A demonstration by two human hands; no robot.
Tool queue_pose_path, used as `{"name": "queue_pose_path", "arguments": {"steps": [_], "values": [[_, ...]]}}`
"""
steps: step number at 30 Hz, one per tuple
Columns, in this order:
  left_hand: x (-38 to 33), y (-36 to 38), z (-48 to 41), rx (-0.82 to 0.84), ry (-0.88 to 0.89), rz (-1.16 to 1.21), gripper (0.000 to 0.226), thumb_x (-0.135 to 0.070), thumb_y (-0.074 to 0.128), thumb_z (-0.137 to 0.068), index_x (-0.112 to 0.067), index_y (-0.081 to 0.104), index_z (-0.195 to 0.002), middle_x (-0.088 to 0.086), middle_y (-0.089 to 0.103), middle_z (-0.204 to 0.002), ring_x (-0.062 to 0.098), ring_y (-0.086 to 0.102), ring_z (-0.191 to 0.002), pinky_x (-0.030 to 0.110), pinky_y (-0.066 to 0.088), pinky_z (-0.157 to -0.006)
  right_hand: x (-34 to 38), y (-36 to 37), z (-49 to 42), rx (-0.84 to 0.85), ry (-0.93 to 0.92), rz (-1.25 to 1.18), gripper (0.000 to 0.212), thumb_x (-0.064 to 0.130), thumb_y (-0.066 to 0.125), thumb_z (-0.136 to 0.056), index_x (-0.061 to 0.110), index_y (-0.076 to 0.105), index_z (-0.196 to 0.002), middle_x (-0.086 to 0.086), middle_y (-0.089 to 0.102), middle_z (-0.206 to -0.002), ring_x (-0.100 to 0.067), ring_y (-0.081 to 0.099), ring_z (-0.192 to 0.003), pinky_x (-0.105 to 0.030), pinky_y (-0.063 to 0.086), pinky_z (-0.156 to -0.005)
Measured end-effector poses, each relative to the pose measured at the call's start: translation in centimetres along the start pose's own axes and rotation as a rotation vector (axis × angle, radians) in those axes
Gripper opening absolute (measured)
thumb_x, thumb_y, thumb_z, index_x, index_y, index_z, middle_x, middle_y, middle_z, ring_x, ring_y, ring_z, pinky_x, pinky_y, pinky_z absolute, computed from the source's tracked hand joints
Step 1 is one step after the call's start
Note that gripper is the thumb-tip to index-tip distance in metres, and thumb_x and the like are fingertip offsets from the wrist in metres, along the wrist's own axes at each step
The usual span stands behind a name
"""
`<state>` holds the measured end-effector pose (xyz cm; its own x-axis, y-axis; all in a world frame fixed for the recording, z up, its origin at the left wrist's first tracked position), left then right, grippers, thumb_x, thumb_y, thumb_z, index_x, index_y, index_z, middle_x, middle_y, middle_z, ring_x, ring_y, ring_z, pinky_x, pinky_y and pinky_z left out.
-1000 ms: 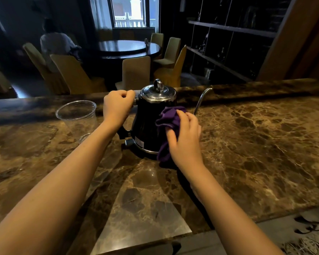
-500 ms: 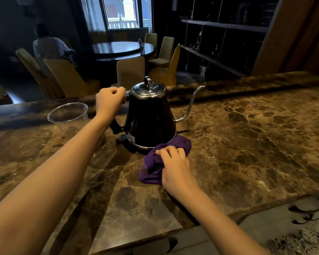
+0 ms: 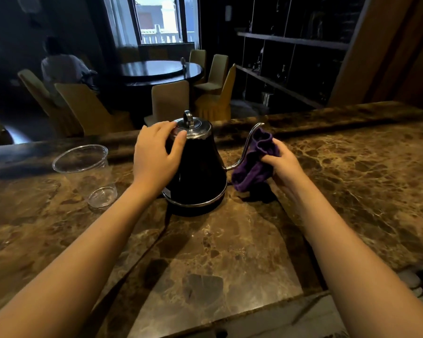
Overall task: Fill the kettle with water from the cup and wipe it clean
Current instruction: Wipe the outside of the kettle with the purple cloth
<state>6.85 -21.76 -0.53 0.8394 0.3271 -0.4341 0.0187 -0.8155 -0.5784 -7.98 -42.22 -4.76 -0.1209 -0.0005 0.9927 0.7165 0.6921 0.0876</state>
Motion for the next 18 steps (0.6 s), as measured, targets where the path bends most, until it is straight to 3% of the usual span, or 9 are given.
{"name": "queue_pose_path", "arguments": {"steps": [3,6,10,12,14,18], "values": [[0.0,0.0,0.0,-0.029,-0.038,-0.019,0.045,-0.045,0.047,-0.086,-0.012,0.059,-0.114,0.008,0.064,-0.117,0.023,0.054,-0.112,0.042,0.038,-0.102,-0.7,1.2,-1.4,0.17,0.026,-0.087,0.046,-0.011,0.051,-0.077,0.016,0.053,-0.115,-0.004,0.063,-0.108,-0.02,0.06,-0.099,-0.032,0.049,-0.086],[0.3,0.0,-0.1,-0.011,-0.035,-0.004,0.048,-0.047,0.051,-0.083,-0.013,0.058,-0.114,0.007,0.063,-0.116,0.022,0.053,-0.111,0.037,0.039,-0.101,-1.1,1.1,-1.5,0.193,-0.002,-0.104,0.042,-0.004,0.061,-0.073,0.02,0.056,-0.106,-0.003,0.064,-0.104,-0.02,0.061,-0.099,-0.031,0.049,-0.085],[1.2,-0.2,-0.5,0.075,-0.065,0.156,0.046,-0.042,0.051,-0.084,-0.015,0.054,-0.121,0.008,0.059,-0.125,0.017,0.048,-0.118,0.052,0.031,-0.109,-1.3,0.4,0.9,0.226,-0.039,-0.042,0.045,0.002,0.072,-0.063,0.023,0.061,-0.101,0.001,0.069,-0.098,-0.017,0.064,-0.096,-0.032,0.049,-0.088],[2.0,-0.2,-0.9,0.121,-0.062,0.16,0.048,-0.041,0.047,-0.086,-0.015,0.052,-0.126,0.008,0.052,-0.134,0.014,0.039,-0.126,0.043,0.024,-0.114,-0.9,0.5,3.1,0.265,-0.04,-0.029,0.042,-0.001,0.071,-0.067,0.023,0.063,-0.1,0.003,0.072,-0.094,-0.015,0.066,-0.093,-0.028,0.052,-0.082],[2.5,-0.2,-1.4,0.152,-0.084,0.139,0.047,-0.04,0.044,-0.088,-0.016,0.052,-0.127,0.009,0.045,-0.139,0.02,0.033,-0.131,0.029,0.02,-0.108,-0.2,1.1,5.4,0.316,-0.062,-0.01,0.041,0.003,0.073,-0.064,0.02,0.063,-0.1,0.005,0.073,-0.089,-0.01,0.067,-0.089,-0.024,0.053,-0.078],[1.9,-0.3,-1.8,0.171,-0.156,0.195,0.035,-0.024,0.041,-0.094,-0.015,0.054,-0.126,0.01,0.053,-0.132,0.022,0.043,-0.125,0.025,0.029,-0.101,0.2,4.3,9.0,0.38,-0.158,0.148,0.042,0.0,0.077,-0.062,0.014,0.061,-0.098,-0.002,0.069,-0.092,-0.012,0.064,-0.087,-0.028,0.048,-0.082]]}}
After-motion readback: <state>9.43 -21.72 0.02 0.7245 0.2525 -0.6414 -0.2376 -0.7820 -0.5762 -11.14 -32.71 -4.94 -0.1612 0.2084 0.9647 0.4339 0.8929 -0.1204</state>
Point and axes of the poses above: each hand's wrist, its own z-axis away from the middle knuckle, its own y-axis out of the palm, x = y × z, the point moved 1 cm from there along -z, towards the middle knuckle
